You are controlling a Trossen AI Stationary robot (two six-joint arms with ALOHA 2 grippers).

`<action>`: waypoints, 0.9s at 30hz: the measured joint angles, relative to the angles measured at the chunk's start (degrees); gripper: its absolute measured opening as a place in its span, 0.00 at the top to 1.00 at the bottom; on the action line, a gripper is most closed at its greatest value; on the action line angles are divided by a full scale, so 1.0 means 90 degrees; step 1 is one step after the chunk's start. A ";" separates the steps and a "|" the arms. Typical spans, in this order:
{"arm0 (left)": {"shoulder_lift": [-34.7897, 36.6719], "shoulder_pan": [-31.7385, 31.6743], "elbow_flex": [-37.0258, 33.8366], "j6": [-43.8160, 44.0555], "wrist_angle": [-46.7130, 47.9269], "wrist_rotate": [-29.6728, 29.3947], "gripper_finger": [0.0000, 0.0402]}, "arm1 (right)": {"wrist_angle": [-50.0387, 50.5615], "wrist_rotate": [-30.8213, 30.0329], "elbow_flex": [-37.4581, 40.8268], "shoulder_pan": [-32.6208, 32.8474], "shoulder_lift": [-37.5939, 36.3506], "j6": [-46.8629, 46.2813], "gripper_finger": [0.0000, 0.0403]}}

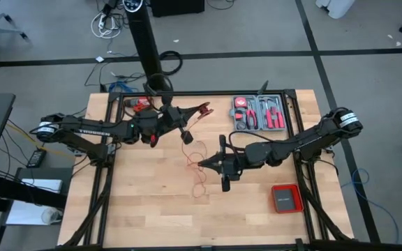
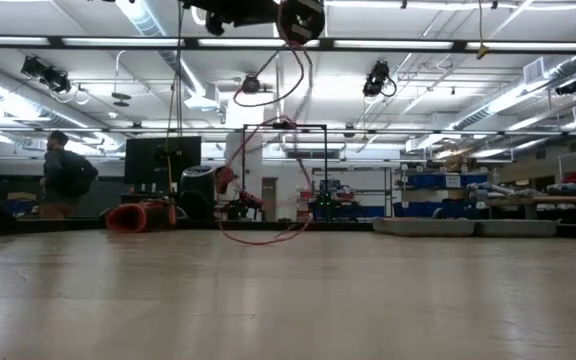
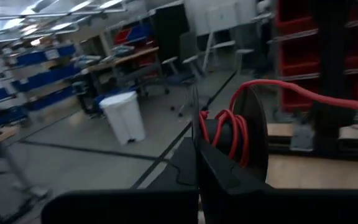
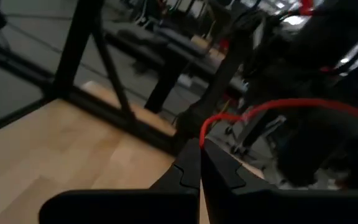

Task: Coil cords
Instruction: Coil the red wire on the black spool

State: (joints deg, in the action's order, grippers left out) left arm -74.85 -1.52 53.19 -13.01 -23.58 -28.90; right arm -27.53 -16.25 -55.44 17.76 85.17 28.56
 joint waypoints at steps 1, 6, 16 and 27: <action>0.0000 0.0000 0.0000 0.0002 -0.0062 0.0107 1.00 | 0.0150 0.0024 0.0000 0.0000 -0.0002 -0.0022 1.00; 0.0000 0.0000 0.0000 0.0296 -0.0267 0.0711 1.00 | 0.0941 0.0029 0.0005 -0.0076 -0.0028 -0.0102 1.00; 0.0000 0.0000 0.0000 0.0147 -0.0405 0.0910 1.00 | 0.1614 0.0145 0.0012 -0.0181 -0.0261 0.0437 1.00; 0.0000 -0.0155 0.0000 -0.0316 -0.0233 0.0880 1.00 | 0.1741 0.0575 0.0012 -0.0391 -0.0435 0.0282 1.00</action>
State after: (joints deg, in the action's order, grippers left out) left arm -74.85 -2.92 53.19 -15.86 -25.68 -20.98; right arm -11.86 -11.08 -55.33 14.24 81.25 31.10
